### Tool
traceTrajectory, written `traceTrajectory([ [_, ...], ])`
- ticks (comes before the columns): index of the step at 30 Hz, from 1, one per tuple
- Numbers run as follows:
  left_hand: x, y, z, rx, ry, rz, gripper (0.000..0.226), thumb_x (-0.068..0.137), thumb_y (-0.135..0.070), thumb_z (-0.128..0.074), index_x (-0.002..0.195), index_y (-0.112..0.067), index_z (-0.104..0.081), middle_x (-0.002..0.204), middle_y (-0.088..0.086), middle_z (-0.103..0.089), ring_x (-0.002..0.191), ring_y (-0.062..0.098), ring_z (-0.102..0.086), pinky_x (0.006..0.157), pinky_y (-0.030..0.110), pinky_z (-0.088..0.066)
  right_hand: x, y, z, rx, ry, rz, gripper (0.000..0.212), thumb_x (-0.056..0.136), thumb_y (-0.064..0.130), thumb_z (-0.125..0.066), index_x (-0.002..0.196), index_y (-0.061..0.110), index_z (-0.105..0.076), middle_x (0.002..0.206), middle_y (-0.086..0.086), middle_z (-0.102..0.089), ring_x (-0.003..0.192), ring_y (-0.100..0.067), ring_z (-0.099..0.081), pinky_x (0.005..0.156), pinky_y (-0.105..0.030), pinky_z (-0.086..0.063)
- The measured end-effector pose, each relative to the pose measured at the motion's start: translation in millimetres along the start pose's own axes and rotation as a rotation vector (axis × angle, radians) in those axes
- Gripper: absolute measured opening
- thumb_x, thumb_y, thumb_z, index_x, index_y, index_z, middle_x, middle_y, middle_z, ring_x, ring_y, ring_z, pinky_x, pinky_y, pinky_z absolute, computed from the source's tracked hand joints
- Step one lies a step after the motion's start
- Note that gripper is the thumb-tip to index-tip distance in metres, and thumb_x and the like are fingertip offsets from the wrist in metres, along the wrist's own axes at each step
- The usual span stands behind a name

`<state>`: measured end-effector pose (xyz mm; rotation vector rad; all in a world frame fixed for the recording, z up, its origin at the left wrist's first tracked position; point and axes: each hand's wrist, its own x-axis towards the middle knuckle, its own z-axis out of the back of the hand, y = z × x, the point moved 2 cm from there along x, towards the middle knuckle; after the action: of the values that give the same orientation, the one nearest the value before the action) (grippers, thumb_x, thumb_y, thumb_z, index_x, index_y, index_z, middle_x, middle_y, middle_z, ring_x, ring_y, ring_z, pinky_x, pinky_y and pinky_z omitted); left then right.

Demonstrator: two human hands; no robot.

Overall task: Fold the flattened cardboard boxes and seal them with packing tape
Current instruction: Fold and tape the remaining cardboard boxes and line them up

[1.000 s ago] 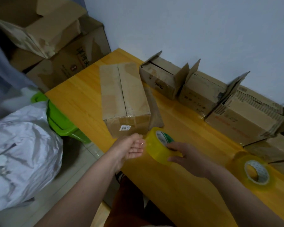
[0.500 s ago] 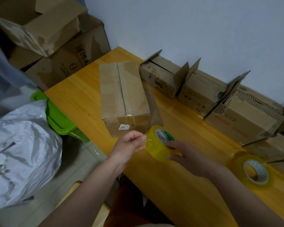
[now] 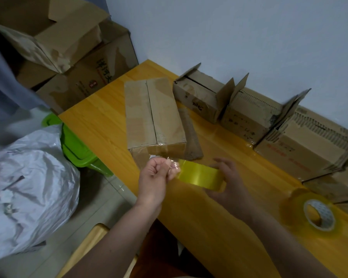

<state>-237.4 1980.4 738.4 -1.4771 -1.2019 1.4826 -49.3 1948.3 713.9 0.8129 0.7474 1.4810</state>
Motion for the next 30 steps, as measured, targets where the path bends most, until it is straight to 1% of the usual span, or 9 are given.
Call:
traceTrajectory([
  [5,7.7,-3.4,3.7,-0.398,0.016,0.291,0.015,0.095,-0.013,-0.056,0.088,-0.005,-0.066,0.071,0.004,-0.069,0.062,0.008,-0.064,0.06,0.018,-0.055,3.3,1.1,-5.6,0.567,-0.236,-0.32,0.064,0.079,0.017,-0.074,0.135,0.026,-0.045,0.117,0.004,-0.056,0.101,-0.012,-0.062,0.072,-0.023,-0.054],
  [9,8.5,-0.1,10.3,-0.66,0.042,0.489,0.009,0.092,-0.011,-0.058,0.096,-0.006,-0.064,0.076,0.004,-0.074,0.066,0.009,-0.072,0.059,0.021,-0.059,10.6,-3.6,-21.0,0.832,-0.19,-0.475,0.05,0.077,0.025,-0.069,0.123,0.021,-0.052,0.11,-0.007,-0.068,0.106,-0.028,-0.064,0.081,-0.037,-0.055],
  [13,6.7,0.5,14.9,-0.662,0.104,0.515,0.009,0.09,-0.01,-0.059,0.089,-0.007,-0.066,0.073,0.004,-0.073,0.064,0.01,-0.071,0.061,0.023,-0.058,18.8,-2.9,-29.3,1.054,-0.167,-0.509,0.084,0.05,0.033,-0.09,0.12,0.015,-0.047,0.108,-0.01,-0.07,0.101,-0.03,-0.067,0.081,-0.045,-0.056],
  [15,9.1,-2.2,17.7,-0.683,0.119,0.518,0.008,0.089,-0.011,-0.059,0.089,-0.007,-0.065,0.074,0.004,-0.073,0.065,0.01,-0.071,0.061,0.023,-0.059,19.2,-0.3,-32.7,0.985,-0.145,-0.517,0.087,0.049,0.037,-0.092,0.121,0.013,-0.051,0.109,-0.008,-0.07,0.104,-0.029,-0.066,0.084,-0.044,-0.054],
  [18,14.3,-6.3,25.7,-0.649,0.098,0.485,0.008,0.087,-0.013,-0.063,0.092,-0.008,-0.065,0.079,0.006,-0.073,0.069,0.013,-0.071,0.065,0.024,-0.059,19.7,5.1,-35.9,0.897,-0.113,-0.54,0.041,0.081,0.01,-0.07,0.119,0.016,-0.053,0.109,-0.009,-0.068,0.104,-0.031,-0.065,0.078,-0.042,-0.057],
  [20,13.7,-2.5,31.4,-0.478,0.047,0.457,0.011,0.082,-0.011,-0.069,0.091,-0.006,-0.068,0.08,0.009,-0.073,0.071,0.015,-0.07,0.069,0.025,-0.059,20.8,11.8,-30.7,0.775,-0.089,-0.5,0.035,0.09,-0.002,-0.057,0.113,0.023,-0.048,0.105,-0.004,-0.064,0.095,-0.022,-0.067,0.07,-0.038,-0.059],
  [23,10.2,6.6,40.1,-0.197,-0.106,0.355,0.008,0.08,-0.007,-0.072,0.086,-0.004,-0.069,0.075,0.011,-0.071,0.068,0.015,-0.068,0.07,0.024,-0.059,23.0,24.4,-19.6,0.525,-0.076,-0.276,0.041,0.09,-0.01,-0.052,0.113,0.022,-0.042,0.103,0.002,-0.053,0.086,-0.012,-0.063,0.06,-0.028,-0.057],
  [26,11.1,-1.2,55.5,-0.138,-0.253,0.229,0.013,0.085,-0.005,-0.068,0.073,-0.01,-0.068,0.065,0.004,-0.07,0.067,0.016,-0.064,0.074,0.027,-0.056,25.5,16.3,-5.0,-0.036,-0.132,-0.06,0.057,0.078,-0.009,-0.057,0.125,0.022,-0.043,0.114,-0.006,-0.052,0.093,-0.023,-0.052,0.065,-0.035,-0.045],
  [30,20.9,-6.1,79.9,-0.079,-0.229,0.184,0.006,0.084,-0.007,-0.069,0.08,-0.008,-0.065,0.068,0.004,-0.071,0.073,0.018,-0.066,0.074,0.027,-0.056,28.9,3.1,15.3,-0.496,-0.218,-0.047,0.069,0.068,-0.016,-0.061,0.13,0.009,-0.049,0.124,-0.014,-0.05,0.108,-0.033,-0.04,0.077,-0.035,-0.034],
])
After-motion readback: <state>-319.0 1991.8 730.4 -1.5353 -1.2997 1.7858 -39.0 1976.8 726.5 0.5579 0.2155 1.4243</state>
